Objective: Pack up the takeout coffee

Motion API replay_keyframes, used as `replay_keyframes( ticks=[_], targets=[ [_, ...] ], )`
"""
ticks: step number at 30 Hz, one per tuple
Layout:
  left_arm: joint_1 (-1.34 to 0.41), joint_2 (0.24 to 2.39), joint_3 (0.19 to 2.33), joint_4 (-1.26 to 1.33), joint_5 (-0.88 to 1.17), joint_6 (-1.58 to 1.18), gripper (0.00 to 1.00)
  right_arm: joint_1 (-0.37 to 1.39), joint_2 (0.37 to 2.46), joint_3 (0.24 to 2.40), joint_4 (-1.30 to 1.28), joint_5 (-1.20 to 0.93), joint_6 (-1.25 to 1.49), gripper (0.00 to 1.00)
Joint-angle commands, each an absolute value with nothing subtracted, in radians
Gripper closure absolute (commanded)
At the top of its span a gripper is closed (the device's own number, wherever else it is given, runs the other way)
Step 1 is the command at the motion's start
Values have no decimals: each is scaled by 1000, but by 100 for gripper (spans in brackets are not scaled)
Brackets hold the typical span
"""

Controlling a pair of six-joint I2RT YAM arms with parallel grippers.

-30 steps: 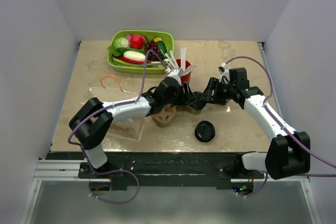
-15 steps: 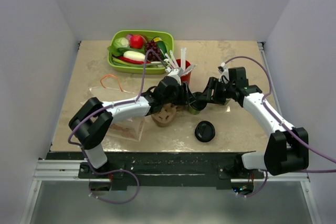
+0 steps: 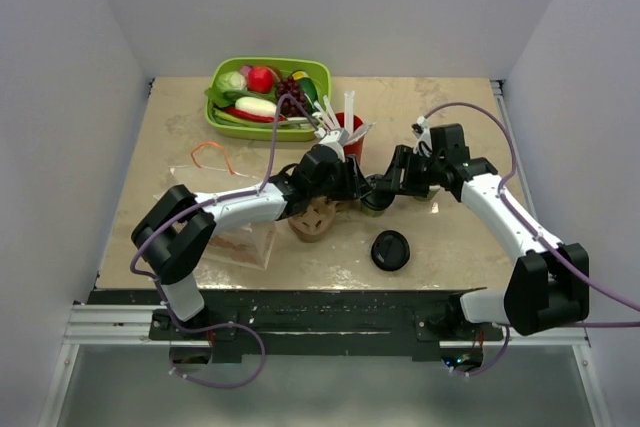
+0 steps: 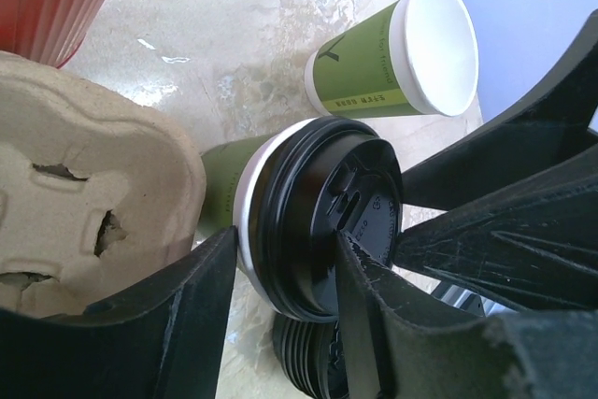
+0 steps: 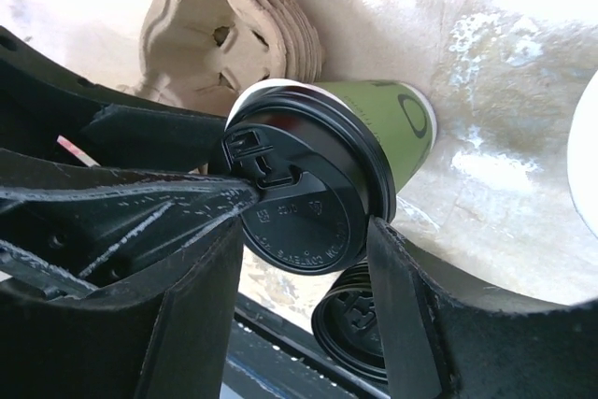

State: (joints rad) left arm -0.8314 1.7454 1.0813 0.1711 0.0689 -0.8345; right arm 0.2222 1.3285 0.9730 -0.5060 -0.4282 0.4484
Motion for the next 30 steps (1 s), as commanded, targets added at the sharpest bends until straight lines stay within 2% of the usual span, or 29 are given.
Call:
replay_keyframes(
  ticks=[1,8,12,15,20,25,27,29,30],
  targets=[
    [-844,1767,1124,218,135,-824,49,281,1327,1058,-531,-336,434,43],
    [-844,1769,1123,224,149,-822,52,339,1391,1063,-545,-214,437,50],
    [-844,1769,1123,225,147,-821,65,365,1410,1075,-560,-94,449,57],
    [-844,1772,1123,222,143,-818,72,371,1416,1084,-583,-28,448,57],
    [-844,1772,1127,186,104,-805,77,374,1405,1091,-591,-6,431,50],
    [-844,1770,1135,156,75,-796,80,371,1362,1103,-566,-71,432,39],
    [-842,1769,1137,153,75,-798,85,370,1347,1101,-543,-78,445,38],
    [-836,1769,1135,149,80,-796,96,356,1347,1095,-528,-135,451,39],
    [-833,1769,1135,147,92,-804,98,347,1350,1095,-534,-156,454,39]
  ],
)
